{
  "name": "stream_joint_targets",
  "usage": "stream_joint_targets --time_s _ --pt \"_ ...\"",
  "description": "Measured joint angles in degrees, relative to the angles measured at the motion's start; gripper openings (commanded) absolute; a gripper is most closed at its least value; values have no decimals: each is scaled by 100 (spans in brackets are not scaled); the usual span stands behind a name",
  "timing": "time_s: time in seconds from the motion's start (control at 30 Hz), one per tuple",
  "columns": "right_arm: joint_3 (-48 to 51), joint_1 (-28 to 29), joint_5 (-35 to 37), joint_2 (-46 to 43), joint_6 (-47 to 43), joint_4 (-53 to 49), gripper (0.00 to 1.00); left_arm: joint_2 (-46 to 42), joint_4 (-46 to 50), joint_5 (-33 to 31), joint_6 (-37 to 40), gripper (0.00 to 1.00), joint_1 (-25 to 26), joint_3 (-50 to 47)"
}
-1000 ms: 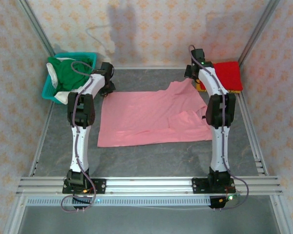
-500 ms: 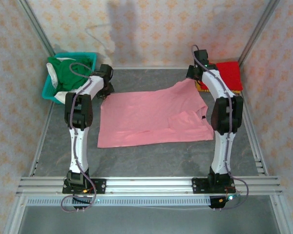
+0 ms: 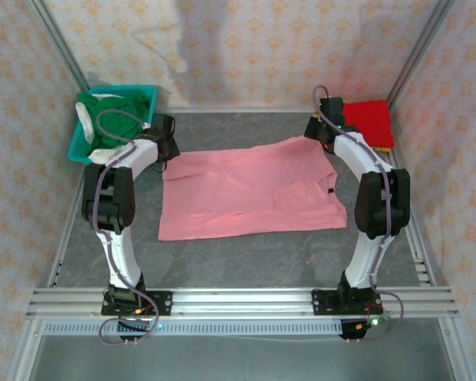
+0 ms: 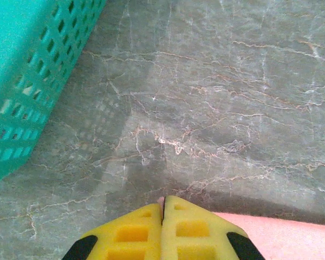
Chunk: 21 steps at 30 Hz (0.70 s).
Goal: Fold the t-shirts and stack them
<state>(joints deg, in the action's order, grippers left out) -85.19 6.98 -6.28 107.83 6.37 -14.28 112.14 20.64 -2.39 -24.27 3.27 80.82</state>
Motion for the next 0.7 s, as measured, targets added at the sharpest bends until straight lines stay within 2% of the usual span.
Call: stream_joint_targets --time_s 0.23,0.37,0.7 --pt "951 -2 15 -592 0 748 0 -378 -494 -44 162 0 0 -616" --pt "1150 -7 31 -745 0 931 0 -328 -433 -61 319 0 0 -516" --pt "684 -7 42 -455 -2 1141 0 975 444 -107 339 0 0 1858"
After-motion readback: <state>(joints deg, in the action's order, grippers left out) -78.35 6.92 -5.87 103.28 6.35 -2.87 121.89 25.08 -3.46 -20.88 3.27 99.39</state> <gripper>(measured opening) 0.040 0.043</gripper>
